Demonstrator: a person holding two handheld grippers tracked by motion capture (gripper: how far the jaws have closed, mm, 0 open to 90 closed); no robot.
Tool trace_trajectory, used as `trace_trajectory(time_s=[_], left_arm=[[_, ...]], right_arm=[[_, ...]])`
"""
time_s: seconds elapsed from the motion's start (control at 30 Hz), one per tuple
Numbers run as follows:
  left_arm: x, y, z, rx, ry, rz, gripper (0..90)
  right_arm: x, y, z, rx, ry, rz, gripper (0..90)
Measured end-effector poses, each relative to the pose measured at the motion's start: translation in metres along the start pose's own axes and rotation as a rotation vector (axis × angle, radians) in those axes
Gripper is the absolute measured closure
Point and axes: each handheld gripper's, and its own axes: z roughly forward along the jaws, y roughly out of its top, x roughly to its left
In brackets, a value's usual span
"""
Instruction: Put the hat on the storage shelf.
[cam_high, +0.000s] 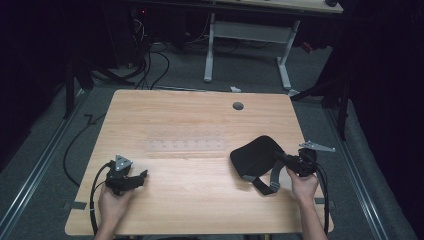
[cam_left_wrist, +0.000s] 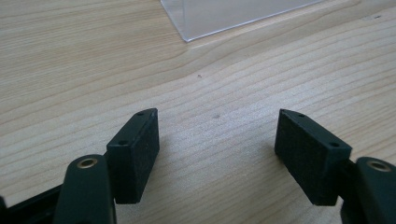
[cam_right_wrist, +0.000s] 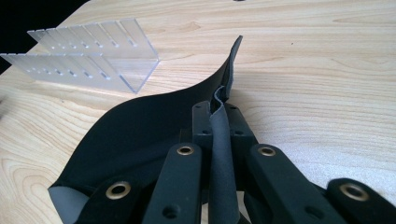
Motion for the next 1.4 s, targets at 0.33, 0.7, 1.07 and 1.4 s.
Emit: trace_trajectory(time_s=[0.33,0.7,1.07,1.4], left_arm=[[-0.001,0.000,0.000,0.002,-0.009,-0.003,30.9],[-0.001,0.000,0.000,0.004,-0.012,-0.003,30.7],[-0.002,0.000,0.001,0.002,-0.004,-0.005,30.1],[-0.004,-0.001,0.002,0.004,-0.003,-0.006,26.6]], right_arm=[[0.006,-0.003,-0.013,-0.017,-0.015,0.021,86.6],[0.010,-0.011,-0.023,-0.038,-0.015,0.039,86.7],[0.015,-0.018,-0.032,-0.069,0.011,0.046,86.7],[0.028,-0.022,-0.036,-0.072,0.035,0.036,86.7]])
